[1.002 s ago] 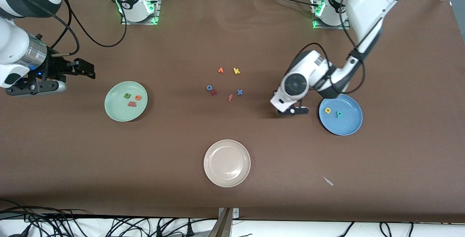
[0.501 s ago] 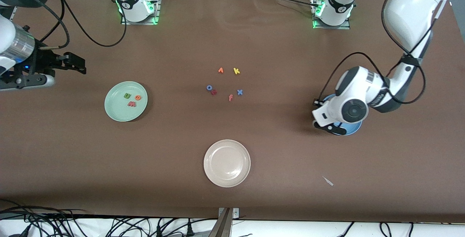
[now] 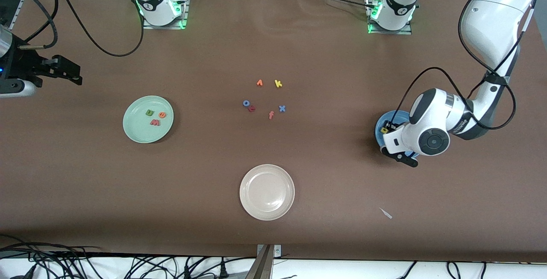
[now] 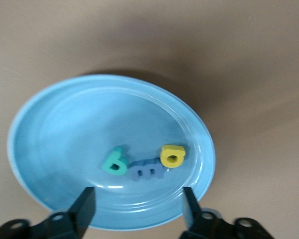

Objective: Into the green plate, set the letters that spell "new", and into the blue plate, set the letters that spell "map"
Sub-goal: 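Carry the blue m to the blue plate and release it with the left gripper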

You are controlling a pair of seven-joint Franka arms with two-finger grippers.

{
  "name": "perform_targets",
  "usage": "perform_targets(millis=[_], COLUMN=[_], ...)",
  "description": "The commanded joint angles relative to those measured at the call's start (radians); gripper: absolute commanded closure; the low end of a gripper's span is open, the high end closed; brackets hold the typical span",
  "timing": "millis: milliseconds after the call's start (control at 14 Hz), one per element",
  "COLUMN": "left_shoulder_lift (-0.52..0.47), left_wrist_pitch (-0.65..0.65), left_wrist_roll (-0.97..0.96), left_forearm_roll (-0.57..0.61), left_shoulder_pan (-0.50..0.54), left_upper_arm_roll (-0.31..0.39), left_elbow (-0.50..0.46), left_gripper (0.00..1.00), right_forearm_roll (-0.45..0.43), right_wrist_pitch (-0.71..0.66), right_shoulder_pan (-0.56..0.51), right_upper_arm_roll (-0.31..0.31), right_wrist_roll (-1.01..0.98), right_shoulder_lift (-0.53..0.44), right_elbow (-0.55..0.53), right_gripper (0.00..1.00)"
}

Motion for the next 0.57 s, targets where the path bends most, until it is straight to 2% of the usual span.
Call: perform_targets(millis=[0, 215, 501], left_shoulder_lift=[-0.008, -0.038, -0.075], left_wrist_pitch=[-0.067, -0.090, -0.203], left_wrist_roll=[0.032, 0.029, 0.028], left_forearm_roll=[0.010, 0.000, -0.047], left_shoulder_pan=[0.010, 0.033, 0.066], left_upper_arm_roll=[-0.004, -0.006, -0.006], left_elbow=[0.056, 0.056, 0.129], left_gripper=[0.00, 0.00, 0.00], right_forearm_roll=[-0.011, -0.006, -0.009], right_wrist_pitch=[-0.018, -0.016, -0.016], right_shoulder_pan=[0.006, 0.003, 0.003], right_upper_arm_roll=[0.008, 0.007, 0.007], right_wrist_roll=[0.007, 0.010, 0.010], right_shoulder_lift=[0.025, 0.025, 0.034], right_elbow=[0.044, 0.044, 0.044], right_gripper=[0.00, 0.00, 0.00])
